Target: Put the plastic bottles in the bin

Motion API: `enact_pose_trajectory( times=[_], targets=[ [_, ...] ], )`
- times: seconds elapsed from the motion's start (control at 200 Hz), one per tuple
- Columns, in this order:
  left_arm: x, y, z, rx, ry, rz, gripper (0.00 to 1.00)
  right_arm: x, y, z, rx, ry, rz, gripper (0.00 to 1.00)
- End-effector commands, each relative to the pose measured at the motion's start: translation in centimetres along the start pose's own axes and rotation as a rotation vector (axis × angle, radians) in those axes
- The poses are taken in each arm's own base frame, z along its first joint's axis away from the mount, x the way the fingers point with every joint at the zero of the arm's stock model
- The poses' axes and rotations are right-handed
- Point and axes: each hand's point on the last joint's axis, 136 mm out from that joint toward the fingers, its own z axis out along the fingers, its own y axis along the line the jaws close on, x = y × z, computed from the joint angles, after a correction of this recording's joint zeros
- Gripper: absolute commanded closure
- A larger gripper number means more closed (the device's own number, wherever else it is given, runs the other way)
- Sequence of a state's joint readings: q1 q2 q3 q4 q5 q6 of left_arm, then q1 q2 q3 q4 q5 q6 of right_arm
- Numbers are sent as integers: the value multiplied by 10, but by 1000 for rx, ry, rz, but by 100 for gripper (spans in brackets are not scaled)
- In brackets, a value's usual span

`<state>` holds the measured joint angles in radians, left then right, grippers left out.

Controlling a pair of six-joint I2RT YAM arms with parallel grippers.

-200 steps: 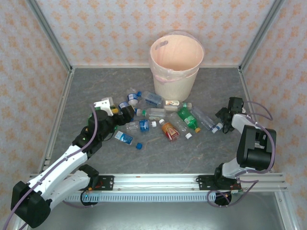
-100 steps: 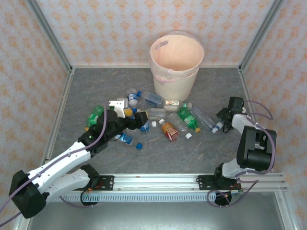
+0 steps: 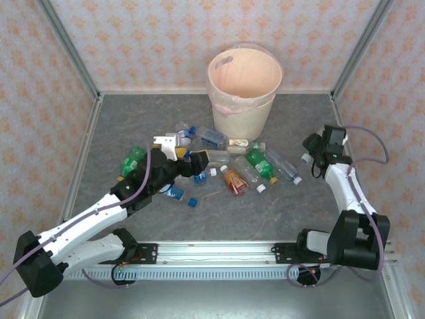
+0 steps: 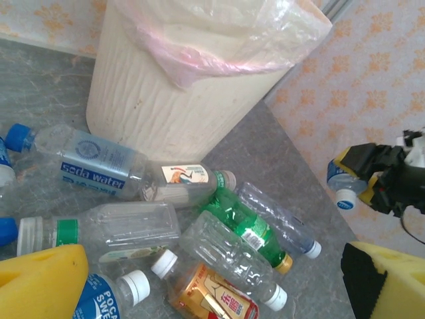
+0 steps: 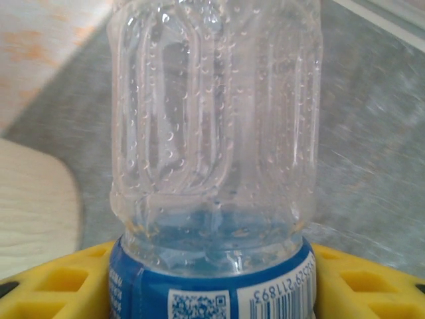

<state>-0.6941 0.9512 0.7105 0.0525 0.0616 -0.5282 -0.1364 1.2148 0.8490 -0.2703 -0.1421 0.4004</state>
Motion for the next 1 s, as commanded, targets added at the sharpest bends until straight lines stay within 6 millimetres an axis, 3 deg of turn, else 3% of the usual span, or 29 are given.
enact_pose_trajectory(
  times=[0.0,0.1,0.13,0.3,0.515,0.711,0.996],
  targets=[
    [-34,-9,-8,-27,-90,15,1,-32,58,-42,-121,-100,-39,42],
    [-49,-7,-14,-66,-127,17,1,-49,109,-71,-208,-151,-72,41],
    [-52,-7,-16,-69,-137,15,1,-49,122,-71,-216,-147,-86,42],
    [-63,-6,-27,-81,-180,-4,1,-65,204,-112,-345,-211,-150,41],
    [-69,1,-40,-116,-213,-11,1,-66,278,-128,-410,-227,-234,42],
    [-76,7,-53,-145,-252,9,1,-62,311,-115,-388,-240,-284,41],
    [-89,11,-68,-183,-293,18,1,-59,333,-94,-376,-241,-296,41]
  ],
)
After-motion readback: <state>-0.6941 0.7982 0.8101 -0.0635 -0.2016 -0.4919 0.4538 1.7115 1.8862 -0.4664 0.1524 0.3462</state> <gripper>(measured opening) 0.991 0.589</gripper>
